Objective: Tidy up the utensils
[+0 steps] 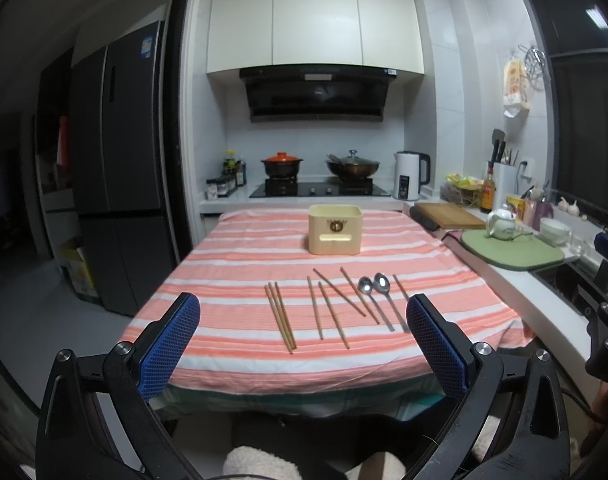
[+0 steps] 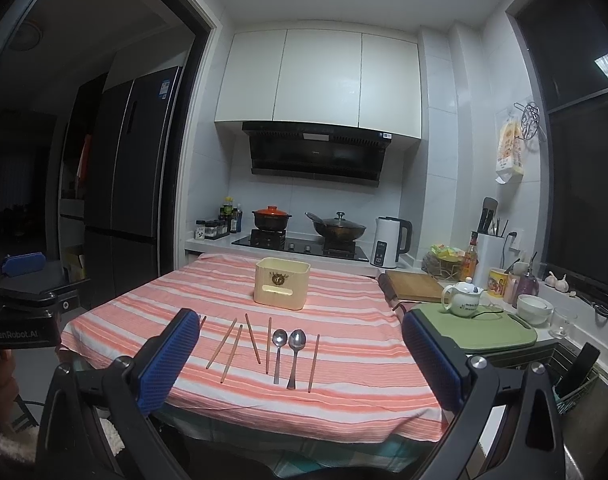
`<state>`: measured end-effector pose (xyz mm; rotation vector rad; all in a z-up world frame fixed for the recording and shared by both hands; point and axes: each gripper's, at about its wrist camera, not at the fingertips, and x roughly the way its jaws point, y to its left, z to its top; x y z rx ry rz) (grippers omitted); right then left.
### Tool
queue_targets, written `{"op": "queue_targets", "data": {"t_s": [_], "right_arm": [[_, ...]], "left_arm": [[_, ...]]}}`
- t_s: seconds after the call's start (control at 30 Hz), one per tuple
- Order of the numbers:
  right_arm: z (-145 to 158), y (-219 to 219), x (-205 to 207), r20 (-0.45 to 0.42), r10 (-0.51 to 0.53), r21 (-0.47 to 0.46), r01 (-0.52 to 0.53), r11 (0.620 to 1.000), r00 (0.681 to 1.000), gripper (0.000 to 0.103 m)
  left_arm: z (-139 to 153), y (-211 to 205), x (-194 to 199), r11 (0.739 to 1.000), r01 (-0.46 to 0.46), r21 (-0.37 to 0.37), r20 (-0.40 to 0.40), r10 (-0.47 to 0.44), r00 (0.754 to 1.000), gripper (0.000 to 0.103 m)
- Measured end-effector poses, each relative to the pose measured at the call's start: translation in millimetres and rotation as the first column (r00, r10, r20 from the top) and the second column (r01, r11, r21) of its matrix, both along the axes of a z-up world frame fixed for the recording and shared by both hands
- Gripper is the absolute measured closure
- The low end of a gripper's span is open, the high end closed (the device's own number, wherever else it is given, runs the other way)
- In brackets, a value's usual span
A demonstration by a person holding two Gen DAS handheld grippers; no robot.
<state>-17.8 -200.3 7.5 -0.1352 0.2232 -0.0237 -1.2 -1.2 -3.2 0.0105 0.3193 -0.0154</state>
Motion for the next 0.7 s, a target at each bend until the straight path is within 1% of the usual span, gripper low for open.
{"op": "queue_targets", "data": {"t_s": [0.7], "right_arm": [[-2.6,0.7,2.6,-0.004,0.001,0.000,-0.001,1.000,1.000,0.000]], "left_arm": [[-4.8,-3.1,2.5,1.000,0.004,0.000,-0.014,-0.004,1.000,0.000]]}}
